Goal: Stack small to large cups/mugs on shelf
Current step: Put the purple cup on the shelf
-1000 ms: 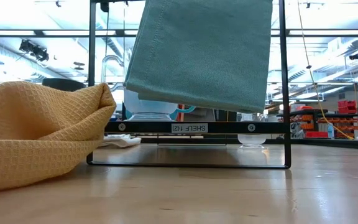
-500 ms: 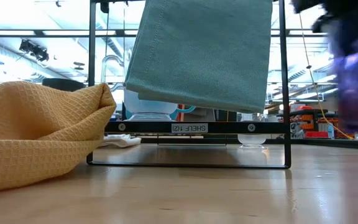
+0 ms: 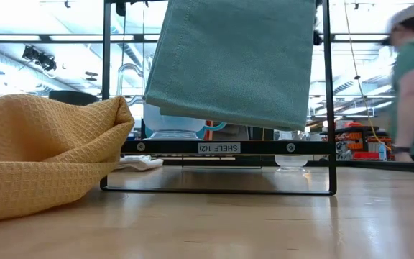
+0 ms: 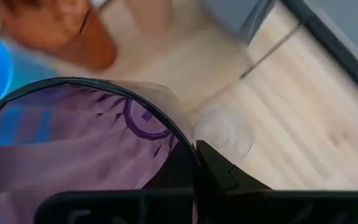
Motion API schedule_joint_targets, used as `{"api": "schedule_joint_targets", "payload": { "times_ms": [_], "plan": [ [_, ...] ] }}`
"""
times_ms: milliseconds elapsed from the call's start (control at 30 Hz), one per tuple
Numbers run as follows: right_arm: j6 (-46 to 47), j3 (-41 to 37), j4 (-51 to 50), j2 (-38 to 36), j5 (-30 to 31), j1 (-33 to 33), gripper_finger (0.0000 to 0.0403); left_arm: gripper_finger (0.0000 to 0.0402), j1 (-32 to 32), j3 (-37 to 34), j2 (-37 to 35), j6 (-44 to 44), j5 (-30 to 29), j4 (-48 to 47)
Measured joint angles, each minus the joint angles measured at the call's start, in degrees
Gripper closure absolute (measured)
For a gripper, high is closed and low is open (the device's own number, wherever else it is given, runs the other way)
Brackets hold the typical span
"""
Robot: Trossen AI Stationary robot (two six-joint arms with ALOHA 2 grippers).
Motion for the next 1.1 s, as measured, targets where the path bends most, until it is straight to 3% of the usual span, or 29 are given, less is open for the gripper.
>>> {"api": "schedule_joint_targets", "payload": {
  "times_ms": [133,267,433,1100],
  "plan": [
    [-2.02,9.04,-0.93,7.31,-2.31,-5.26,0.0398,0.0358,-0.01,0.0,0.0,-0.04,-0.04,0.0],
    [-3.82,17.88,-8.52,14.68,-5.13,-8.86,0.0398,0.0364,0.0,0.0,0.0,-0.06,-0.04,0.0],
    [-5.8,24.34,-14.35,20.7,-7.3,-10.8,0.0398,0.0369,0.0,0.0,0.0,-0.06,-0.04,0.0],
    [-2.35,24.83,-12.37,24.02,-10.04,-16.0,0.0398,0.0358,-0.02,0.0,0.02,0.07,-0.07,-0.04]
  ]
}}
